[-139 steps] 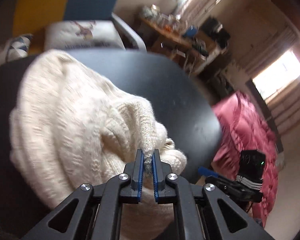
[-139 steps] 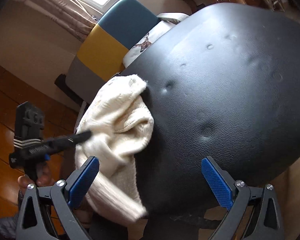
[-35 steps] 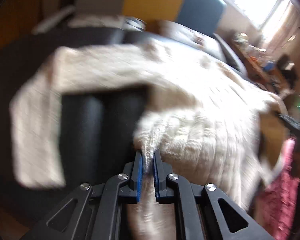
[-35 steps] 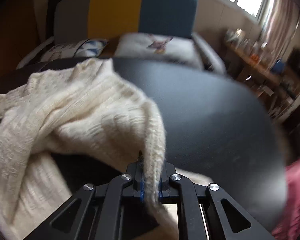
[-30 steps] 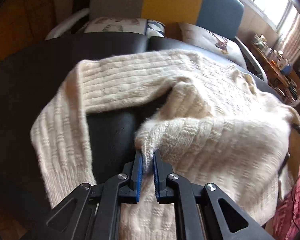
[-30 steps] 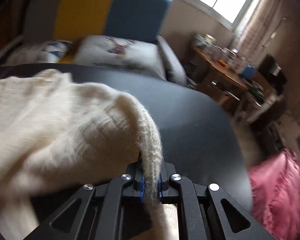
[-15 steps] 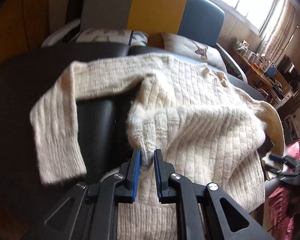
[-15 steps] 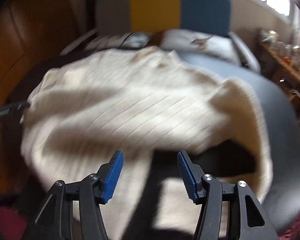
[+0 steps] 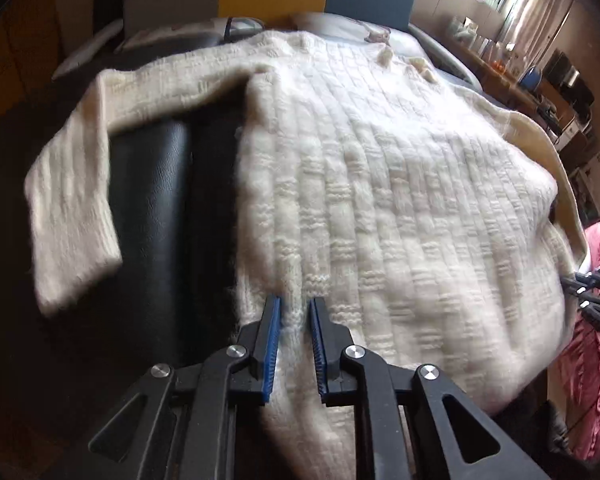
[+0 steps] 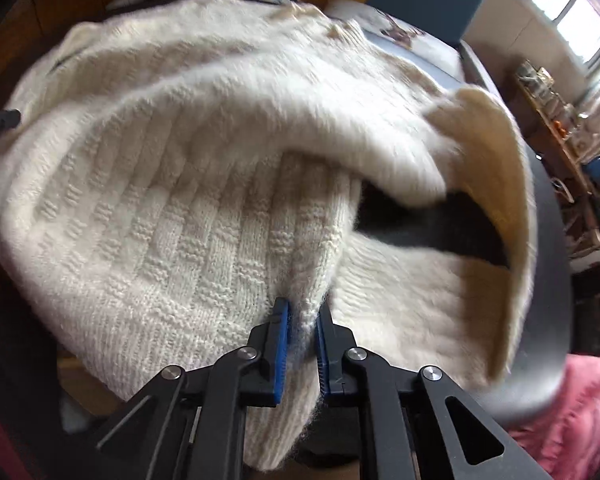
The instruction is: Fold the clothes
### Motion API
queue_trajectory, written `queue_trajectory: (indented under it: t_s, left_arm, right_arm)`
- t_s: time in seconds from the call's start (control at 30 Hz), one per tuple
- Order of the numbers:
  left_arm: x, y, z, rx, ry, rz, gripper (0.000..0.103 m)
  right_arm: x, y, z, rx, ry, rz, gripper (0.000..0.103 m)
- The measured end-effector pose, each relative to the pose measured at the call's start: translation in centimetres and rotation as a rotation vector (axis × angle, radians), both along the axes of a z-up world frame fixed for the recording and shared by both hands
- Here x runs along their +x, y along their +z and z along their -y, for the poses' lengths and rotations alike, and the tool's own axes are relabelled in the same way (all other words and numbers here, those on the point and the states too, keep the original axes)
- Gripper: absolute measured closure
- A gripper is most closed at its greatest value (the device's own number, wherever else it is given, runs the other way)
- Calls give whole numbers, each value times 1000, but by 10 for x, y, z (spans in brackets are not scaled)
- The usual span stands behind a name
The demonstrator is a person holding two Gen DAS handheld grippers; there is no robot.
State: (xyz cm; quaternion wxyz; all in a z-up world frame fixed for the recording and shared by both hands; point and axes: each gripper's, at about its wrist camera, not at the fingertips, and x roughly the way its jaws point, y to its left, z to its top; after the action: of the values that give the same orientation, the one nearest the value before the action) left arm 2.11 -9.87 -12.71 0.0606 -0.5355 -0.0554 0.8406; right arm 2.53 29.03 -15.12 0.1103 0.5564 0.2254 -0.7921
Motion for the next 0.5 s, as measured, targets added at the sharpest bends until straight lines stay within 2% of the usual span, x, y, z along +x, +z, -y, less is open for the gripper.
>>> queue_trajectory:
  t_s: [0.13, 0.17, 0.27, 0.33, 0.37, 0.4, 0.5]
  left_arm:
    - [0, 3, 5, 34, 26, 4, 88]
    - [-1, 6, 10, 58, 43, -10, 88]
    - [-6, 17, 26, 130, 93, -49, 88]
    - [-11, 24, 36, 184, 120, -73, 88]
    - [-15, 26, 39, 200, 131, -76, 88]
    - [-20, 27, 38, 199, 129, -73, 88]
    - [-33, 28, 30, 180, 105, -80, 88]
  right_arm:
    - [9, 2, -28, 36, -72, 26, 84]
    - [8, 5, -33, 23, -83, 36, 77]
    - [4, 27, -34, -61, -100, 4, 75]
    - [-2, 45, -24, -125, -79, -35, 59]
    - [-6, 52, -16, -158, -63, -58, 41]
    - [-13, 57, -8, -188, -52, -73, 32]
    - [-49, 65, 19, -298, -38, -80, 32]
